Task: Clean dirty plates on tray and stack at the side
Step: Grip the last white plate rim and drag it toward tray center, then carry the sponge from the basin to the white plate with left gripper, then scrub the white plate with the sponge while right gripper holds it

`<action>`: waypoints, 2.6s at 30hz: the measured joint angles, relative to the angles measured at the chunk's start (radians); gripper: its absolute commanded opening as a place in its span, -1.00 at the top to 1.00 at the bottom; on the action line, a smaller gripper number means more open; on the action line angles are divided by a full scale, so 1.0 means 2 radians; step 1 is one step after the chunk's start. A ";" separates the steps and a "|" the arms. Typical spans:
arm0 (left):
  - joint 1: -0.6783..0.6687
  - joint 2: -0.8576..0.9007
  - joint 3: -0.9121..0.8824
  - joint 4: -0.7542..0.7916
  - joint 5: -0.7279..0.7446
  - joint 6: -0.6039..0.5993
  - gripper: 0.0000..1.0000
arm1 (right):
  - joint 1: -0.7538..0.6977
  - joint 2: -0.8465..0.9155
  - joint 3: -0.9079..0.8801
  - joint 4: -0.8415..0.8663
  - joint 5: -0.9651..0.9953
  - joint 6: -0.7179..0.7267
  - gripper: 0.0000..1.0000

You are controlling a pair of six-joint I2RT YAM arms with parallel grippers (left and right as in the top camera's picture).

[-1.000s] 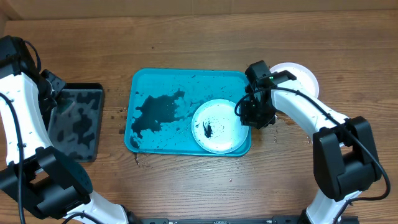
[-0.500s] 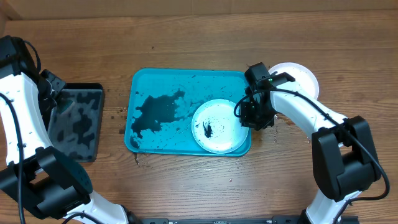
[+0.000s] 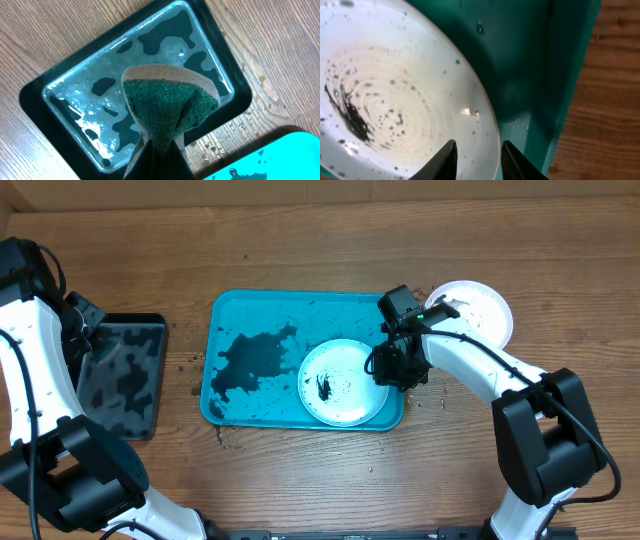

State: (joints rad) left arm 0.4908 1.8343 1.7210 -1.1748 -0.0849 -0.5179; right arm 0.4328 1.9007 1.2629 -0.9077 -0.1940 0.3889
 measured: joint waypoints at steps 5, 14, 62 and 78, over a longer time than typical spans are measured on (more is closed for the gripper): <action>0.000 0.000 0.000 0.000 0.000 0.000 0.91 | 0.000 -0.003 -0.045 0.043 0.005 0.015 0.57; 0.000 0.000 0.000 0.000 0.035 0.022 0.91 | 0.000 -0.006 -0.054 0.124 0.009 0.025 0.91; -0.338 0.016 0.000 0.116 0.138 0.076 0.91 | 0.000 0.089 0.058 0.152 -0.051 0.030 0.93; -0.390 0.115 0.000 0.093 0.161 0.076 0.92 | 0.000 0.092 0.076 0.136 -0.001 0.028 0.93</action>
State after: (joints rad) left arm -0.2897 2.0636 1.7210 -0.9882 0.2371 -0.3668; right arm 0.4335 2.0846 1.4143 -0.6353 -0.1967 0.4442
